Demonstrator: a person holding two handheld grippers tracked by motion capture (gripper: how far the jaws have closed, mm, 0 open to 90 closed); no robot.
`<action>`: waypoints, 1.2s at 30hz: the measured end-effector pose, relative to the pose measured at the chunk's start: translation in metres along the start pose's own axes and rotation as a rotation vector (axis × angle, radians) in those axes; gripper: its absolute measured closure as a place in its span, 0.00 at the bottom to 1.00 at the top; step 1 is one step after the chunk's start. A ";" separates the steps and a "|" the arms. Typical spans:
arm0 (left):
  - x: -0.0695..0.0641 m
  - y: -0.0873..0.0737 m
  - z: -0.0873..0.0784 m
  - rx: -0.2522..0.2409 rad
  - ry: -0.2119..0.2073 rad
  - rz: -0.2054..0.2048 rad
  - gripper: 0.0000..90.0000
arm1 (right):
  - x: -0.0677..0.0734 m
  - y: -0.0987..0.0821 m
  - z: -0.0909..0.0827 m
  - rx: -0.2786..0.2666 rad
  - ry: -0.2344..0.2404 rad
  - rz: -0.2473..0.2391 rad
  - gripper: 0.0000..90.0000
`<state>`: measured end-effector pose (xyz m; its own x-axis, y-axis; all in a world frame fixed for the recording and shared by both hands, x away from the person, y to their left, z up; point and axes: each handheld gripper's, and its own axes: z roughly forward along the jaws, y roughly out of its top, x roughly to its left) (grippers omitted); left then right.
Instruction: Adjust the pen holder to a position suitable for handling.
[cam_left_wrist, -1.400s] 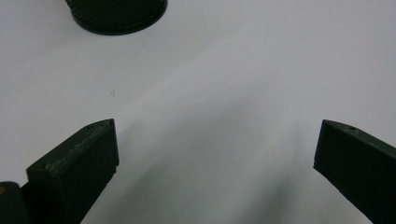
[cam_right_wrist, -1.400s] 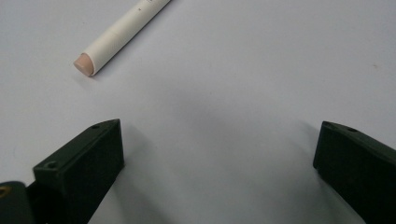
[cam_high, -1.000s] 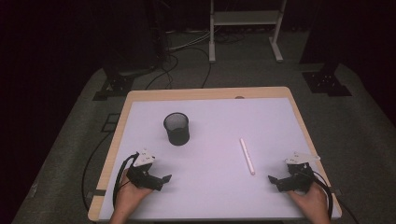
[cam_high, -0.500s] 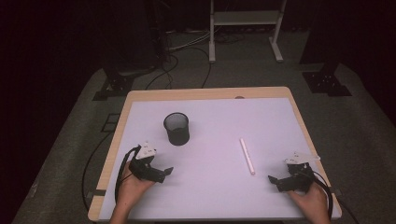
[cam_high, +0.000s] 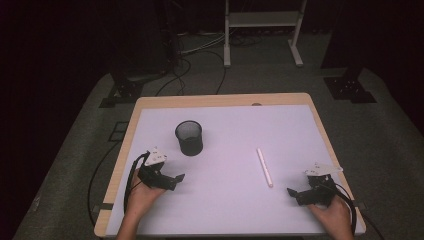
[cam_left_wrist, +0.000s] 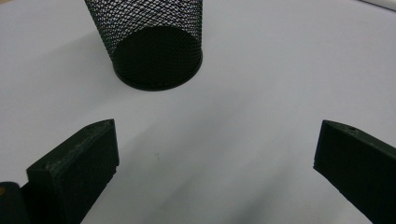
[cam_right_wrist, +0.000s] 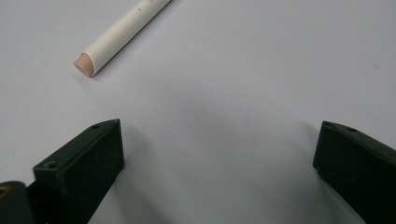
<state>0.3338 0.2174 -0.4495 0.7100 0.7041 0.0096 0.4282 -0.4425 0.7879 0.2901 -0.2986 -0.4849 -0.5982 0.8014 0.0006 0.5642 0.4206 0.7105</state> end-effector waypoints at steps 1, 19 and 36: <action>0.000 0.000 0.000 -0.002 -0.001 -0.004 0.00 | 0.000 0.000 0.000 0.000 0.000 0.000 0.01; 0.013 0.022 0.006 -0.006 0.025 0.018 0.00 | 0.000 0.000 0.000 0.000 0.000 0.000 0.01; 0.026 0.036 0.022 -0.029 0.044 0.019 0.00 | 0.000 0.000 0.000 0.000 0.000 0.000 0.01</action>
<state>0.3797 0.2072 -0.4341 0.6926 0.7195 0.0514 0.3979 -0.4406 0.8047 0.2901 -0.2987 -0.4850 -0.5983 0.8013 0.0010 0.5644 0.4205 0.7103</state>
